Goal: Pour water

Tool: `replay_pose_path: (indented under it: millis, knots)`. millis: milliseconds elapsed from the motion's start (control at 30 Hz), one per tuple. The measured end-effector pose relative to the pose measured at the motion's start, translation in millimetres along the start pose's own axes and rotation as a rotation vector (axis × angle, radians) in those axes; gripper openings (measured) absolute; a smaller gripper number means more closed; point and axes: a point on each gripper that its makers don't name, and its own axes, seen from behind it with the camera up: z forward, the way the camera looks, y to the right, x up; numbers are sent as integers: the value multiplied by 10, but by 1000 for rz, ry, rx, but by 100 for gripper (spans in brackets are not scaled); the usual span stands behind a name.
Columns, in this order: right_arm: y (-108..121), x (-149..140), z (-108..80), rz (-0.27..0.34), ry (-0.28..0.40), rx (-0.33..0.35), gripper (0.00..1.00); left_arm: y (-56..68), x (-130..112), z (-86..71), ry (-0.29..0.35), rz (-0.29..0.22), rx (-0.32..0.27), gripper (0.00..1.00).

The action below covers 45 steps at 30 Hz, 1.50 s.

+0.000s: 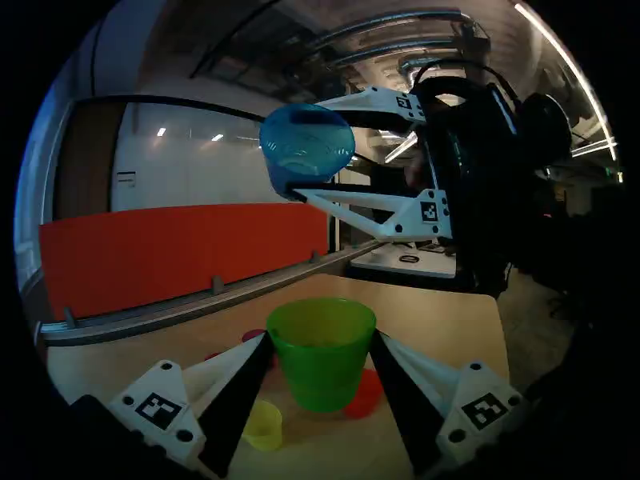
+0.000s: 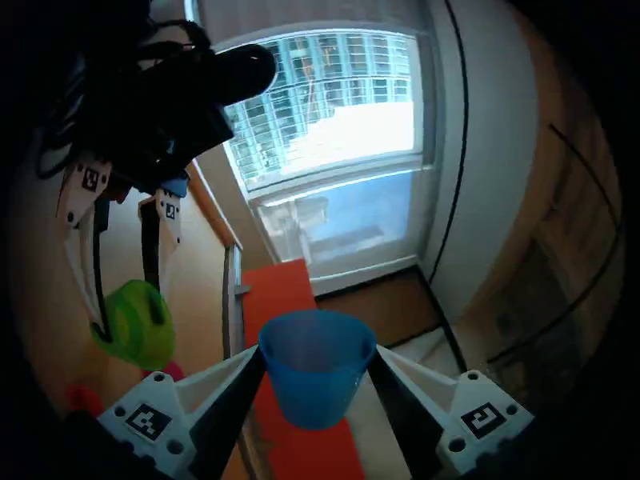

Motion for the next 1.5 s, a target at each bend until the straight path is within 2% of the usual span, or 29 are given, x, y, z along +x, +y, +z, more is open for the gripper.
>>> replay_pose_path:
  millis: [267,567,700,867,1000,1367,1500]
  knots:
    - [-35,-19,-88,255,-12,-4,90,-3,24,7,-3,5,1,85]
    - [-82,26,-183,613,-5,9,90,-2,51,8,-6,12,4,85]
    - [-95,58,-208,779,-4,32,90,4,68,9,-5,13,2,85]
    - [-102,87,-219,955,-5,66,90,2,77,19,-4,12,2,85]
    - [-86,77,-223,1031,1,80,90,6,83,16,-4,14,2,85]
    - [-95,129,-237,1119,20,112,90,9,111,12,-5,16,1,85]
    - [-60,117,-249,1130,26,106,90,8,114,5,-5,17,1,85]
